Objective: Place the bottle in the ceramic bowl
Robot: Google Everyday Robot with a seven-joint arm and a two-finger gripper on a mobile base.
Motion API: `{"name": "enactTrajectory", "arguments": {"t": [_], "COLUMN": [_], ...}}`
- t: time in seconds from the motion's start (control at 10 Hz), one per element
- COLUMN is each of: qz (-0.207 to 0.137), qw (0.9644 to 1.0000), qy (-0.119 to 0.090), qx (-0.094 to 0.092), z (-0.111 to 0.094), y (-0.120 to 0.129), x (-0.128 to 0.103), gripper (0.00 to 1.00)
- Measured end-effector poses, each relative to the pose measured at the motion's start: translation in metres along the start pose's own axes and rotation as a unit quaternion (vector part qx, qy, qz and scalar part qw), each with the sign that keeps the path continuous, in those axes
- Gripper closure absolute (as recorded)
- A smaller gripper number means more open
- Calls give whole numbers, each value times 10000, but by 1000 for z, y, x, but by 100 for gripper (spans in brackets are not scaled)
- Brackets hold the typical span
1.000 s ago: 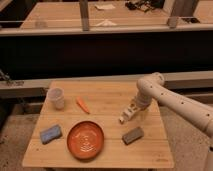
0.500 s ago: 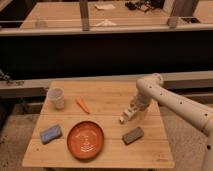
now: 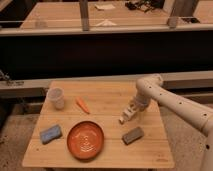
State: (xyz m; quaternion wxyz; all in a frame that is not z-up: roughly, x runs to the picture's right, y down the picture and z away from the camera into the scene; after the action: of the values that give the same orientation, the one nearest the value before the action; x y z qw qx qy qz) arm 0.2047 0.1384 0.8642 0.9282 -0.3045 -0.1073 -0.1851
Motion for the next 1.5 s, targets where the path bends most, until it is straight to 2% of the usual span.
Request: {"name": "enactTrajectory", "arguments": {"t": [0.5,0.7,0.8,0.9,1.1,1.2,1.3,1.5], "qz": [-5,-61,-65,-41,-24,-27,-47,-86], "qw": [10000,10000,10000,10000,9999,9999,9999,9999], "qy": [-34,-40,-49,-62,-111,-106,-92,-88], "qx": [-34,-10,-3,-15,-29,-30,-28,-19], "z": [5,-3,-6,-6,5,6,6,-10], "y": [2,-4,-5,-3,1,2,1,-3], "x": [-2,-11,-14,-13,-11,-11,-11,-22], "gripper": [40,58,63,62,46,43,46,66]}}
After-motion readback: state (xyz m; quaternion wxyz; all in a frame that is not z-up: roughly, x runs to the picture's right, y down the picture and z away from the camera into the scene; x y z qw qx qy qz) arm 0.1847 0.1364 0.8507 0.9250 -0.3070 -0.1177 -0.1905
